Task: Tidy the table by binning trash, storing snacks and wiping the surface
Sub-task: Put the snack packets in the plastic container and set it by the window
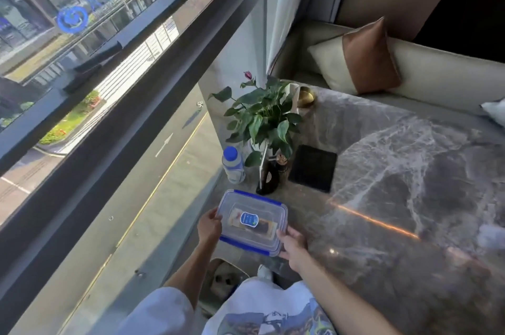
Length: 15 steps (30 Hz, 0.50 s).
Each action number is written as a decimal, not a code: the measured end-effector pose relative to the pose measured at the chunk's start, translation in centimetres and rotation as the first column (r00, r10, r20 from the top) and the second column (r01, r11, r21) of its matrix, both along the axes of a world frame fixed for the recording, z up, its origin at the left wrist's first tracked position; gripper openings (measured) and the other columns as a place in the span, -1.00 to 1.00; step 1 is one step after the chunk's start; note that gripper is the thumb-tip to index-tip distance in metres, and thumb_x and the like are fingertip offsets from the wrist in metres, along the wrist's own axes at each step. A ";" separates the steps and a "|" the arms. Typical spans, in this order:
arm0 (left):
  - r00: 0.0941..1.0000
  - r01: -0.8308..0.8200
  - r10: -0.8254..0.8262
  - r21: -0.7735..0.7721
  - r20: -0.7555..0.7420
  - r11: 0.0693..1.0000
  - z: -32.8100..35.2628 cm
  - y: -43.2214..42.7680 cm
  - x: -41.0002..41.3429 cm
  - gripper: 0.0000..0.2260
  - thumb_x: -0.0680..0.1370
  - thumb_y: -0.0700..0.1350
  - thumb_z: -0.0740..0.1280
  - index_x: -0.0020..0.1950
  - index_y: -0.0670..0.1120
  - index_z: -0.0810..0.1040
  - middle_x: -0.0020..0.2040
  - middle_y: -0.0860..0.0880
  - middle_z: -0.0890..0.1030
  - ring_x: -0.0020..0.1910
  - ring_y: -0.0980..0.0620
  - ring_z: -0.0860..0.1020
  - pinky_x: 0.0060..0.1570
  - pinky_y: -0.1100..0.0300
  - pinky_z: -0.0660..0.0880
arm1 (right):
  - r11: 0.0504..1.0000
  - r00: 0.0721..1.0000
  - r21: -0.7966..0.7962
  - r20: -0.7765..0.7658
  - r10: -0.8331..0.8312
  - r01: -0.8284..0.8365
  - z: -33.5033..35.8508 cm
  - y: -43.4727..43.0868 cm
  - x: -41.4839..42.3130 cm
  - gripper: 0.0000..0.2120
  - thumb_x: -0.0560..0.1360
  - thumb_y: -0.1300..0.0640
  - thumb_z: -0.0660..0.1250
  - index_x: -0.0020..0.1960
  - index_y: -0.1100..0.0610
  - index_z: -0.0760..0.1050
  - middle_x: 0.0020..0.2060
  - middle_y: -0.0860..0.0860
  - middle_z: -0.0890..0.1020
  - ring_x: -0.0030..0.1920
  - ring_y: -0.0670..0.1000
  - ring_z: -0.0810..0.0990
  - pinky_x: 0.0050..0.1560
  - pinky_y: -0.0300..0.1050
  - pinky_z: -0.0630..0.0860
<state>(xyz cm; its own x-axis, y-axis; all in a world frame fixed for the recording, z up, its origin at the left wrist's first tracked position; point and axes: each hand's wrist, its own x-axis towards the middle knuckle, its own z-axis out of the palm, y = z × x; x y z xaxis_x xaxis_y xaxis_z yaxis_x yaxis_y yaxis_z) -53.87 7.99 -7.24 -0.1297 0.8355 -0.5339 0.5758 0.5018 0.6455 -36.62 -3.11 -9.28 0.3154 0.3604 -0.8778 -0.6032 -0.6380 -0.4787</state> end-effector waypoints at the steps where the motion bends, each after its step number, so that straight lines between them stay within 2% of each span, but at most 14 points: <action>1: 1.000 -0.012 0.012 -0.003 0.009 1.000 0.0 0.5 -0.3 -0.71 0.55 -0.30 0.26 0.25 -0.23 0.59 0.17 -0.23 0.64 0.10 -0.15 0.59 0.02 0.12 0.43 | 1.000 1.000 0.006 -0.008 -0.012 0.012 0.0 0.2 -0.5 -0.66 0.57 0.26 0.30 0.34 0.13 0.48 0.07 0.15 0.66 -0.02 0.14 0.64 0.02 0.14 0.63; 3: 0.999 -0.029 0.030 -0.020 0.035 0.999 -0.1 1.2 -0.8 -0.71 0.56 -0.28 0.27 0.28 -0.21 0.57 0.20 -0.22 0.62 0.07 -0.13 0.58 -0.01 0.11 0.43 | 0.999 0.999 0.025 -0.027 -0.020 0.021 0.2 0.4 -0.9 -0.64 0.56 0.26 0.31 0.35 0.13 0.46 0.02 0.12 0.65 -0.05 0.12 0.64 -0.05 0.09 0.64; 8: 0.998 0.002 -0.002 0.002 0.060 1.000 -0.2 1.2 -1.7 -0.71 0.59 -0.22 0.27 0.30 -0.22 0.55 0.24 -0.22 0.60 0.11 -0.17 0.59 0.04 0.04 0.49 | 0.997 0.997 0.055 -0.038 0.065 -0.062 0.5 0.1 -0.2 -0.54 0.52 0.22 0.38 0.40 0.11 0.40 0.17 0.15 0.64 -0.12 0.03 0.65 -0.32 -0.10 0.61; 10: 0.998 0.069 -0.069 0.044 -0.004 0.997 0.0 0.9 -1.5 -0.72 0.60 -0.20 0.25 0.28 -0.23 0.55 0.22 -0.23 0.61 0.04 -0.11 0.58 0.03 0.08 0.49 | 0.989 0.991 0.063 0.016 0.131 -0.132 0.6 0.0 -0.2 -0.49 0.53 0.17 0.38 0.44 0.10 0.36 0.23 0.13 0.61 -0.02 0.04 0.65 -0.21 -0.09 0.63; 11: 0.991 0.127 -0.123 0.071 -0.054 0.989 0.1 0.7 -1.4 -0.71 0.61 -0.18 0.24 0.29 -0.23 0.53 0.24 -0.24 0.59 0.06 -0.10 0.57 0.07 0.05 0.50 | 0.979 0.975 0.045 0.106 0.195 -0.200 0.5 -0.2 -0.3 -0.44 0.53 0.14 0.37 0.49 0.09 0.28 0.30 0.12 0.56 0.11 0.08 0.62 -0.04 -0.03 0.63; 12: 0.976 0.197 -0.185 0.101 -0.115 0.975 0.2 0.5 -1.3 -0.67 0.61 -0.14 0.25 0.34 -0.22 0.48 0.30 -0.24 0.55 0.16 -0.14 0.55 0.18 -0.02 0.50 | 0.954 0.925 0.005 0.248 0.289 -0.300 0.4 -0.3 -0.5 -0.37 0.54 0.10 0.35 0.54 0.09 0.18 0.40 0.10 0.46 0.29 0.11 0.53 0.19 0.03 0.55; 13: 0.952 0.272 -0.247 0.129 -0.181 0.953 0.4 0.2 -1.2 -0.60 0.61 -0.09 0.25 0.43 -0.19 0.40 0.39 -0.22 0.47 0.30 -0.17 0.48 0.30 -0.08 0.44 | 0.911 0.827 -0.046 0.401 0.393 -0.411 0.4 -0.6 -0.7 -0.32 0.55 0.08 0.33 0.57 0.09 0.08 0.48 0.08 0.34 0.43 0.11 0.38 0.37 0.03 0.40; 15: 0.866 0.458 -0.398 0.161 -0.302 0.874 0.6 -0.1 -1.0 -0.47 0.61 0.03 0.24 0.53 -0.11 0.24 0.53 -0.14 0.28 0.49 -0.14 0.27 0.46 -0.07 0.26 | 0.778 0.552 -0.141 0.629 0.548 -0.612 0.5 -0.9 -1.3 -0.27 0.56 0.05 0.31 0.59 0.04 -0.03 0.58 0.01 0.07 0.57 0.06 0.08 0.51 -0.03 0.14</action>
<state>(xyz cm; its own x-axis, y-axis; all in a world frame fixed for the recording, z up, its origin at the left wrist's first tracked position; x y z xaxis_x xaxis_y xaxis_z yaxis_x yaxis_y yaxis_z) -54.89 7.89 -6.64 0.1634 0.9305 -0.3277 0.8576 0.0302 0.5134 -37.89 -4.02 -8.79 0.4507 0.7228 -0.5239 0.3285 -0.6800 -0.6555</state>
